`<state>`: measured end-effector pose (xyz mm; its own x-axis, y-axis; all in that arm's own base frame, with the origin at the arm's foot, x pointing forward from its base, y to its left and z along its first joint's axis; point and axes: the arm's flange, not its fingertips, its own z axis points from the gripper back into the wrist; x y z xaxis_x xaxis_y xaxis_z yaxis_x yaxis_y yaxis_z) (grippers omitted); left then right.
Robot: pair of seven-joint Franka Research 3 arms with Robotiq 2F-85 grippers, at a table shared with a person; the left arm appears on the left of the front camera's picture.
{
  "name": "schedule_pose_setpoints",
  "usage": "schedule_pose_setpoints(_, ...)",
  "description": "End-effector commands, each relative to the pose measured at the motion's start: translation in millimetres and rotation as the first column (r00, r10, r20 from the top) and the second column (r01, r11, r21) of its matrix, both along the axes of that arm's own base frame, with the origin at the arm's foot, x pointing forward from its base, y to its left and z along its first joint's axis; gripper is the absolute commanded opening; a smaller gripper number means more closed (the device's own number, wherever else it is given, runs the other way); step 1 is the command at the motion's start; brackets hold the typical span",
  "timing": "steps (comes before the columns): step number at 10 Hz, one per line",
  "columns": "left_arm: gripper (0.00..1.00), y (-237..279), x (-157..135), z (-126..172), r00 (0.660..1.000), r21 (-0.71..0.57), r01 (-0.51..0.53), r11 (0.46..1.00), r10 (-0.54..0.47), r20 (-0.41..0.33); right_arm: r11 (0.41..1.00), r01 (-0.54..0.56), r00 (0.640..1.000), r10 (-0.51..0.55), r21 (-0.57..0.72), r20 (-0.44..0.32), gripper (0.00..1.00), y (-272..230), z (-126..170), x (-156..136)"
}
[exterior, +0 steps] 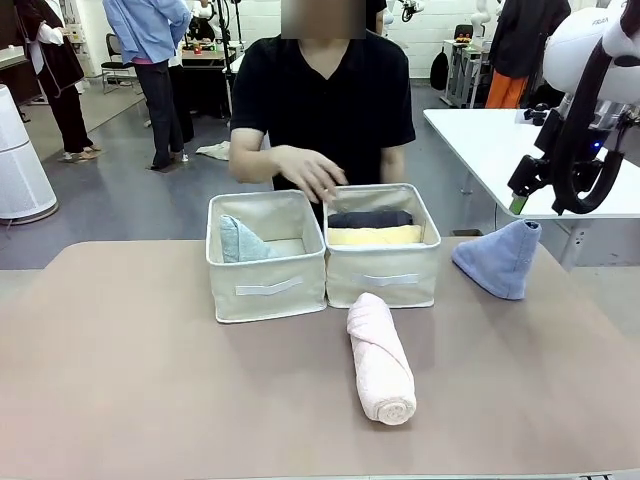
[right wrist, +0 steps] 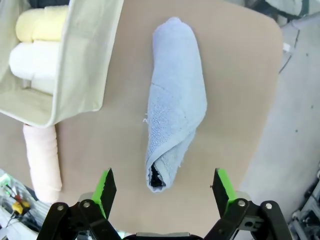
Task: Sort the towels based on their folding style.
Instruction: Pick up another triangle-folded towel from the table and place it in the left Fabric basket.
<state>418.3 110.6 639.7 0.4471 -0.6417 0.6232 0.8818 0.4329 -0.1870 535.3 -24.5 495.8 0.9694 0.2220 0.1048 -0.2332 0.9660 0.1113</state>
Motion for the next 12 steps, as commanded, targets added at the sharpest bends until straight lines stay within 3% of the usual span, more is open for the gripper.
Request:
schedule_pose_setpoints(1, 1.0, -1.5, 0.3, -0.1, 1.0, -0.005, -0.006, 1.0, 0.006, 0.009, 0.998, -0.043, 0.998, 0.045, 0.039, -0.047, 1.0, -3.6, -11.8, 1.4)
schedule_pose_setpoints(6, 1.0, -1.5, 0.3, -0.1, 1.0, -0.005, -0.006, 1.0, 0.006, 0.009, 0.996, -0.064, 0.994, 0.069, 0.058, -0.087, 1.0, -1.9, -41.8, 1.8)
schedule_pose_setpoints(12, 1.0, -1.5, 0.3, -0.1, 1.0, -0.005, -0.006, 1.0, 0.006, 0.009, 0.995, -0.092, 0.995, 0.093, 0.048, -0.024, 1.0, 5.9, -65.0, 10.5)
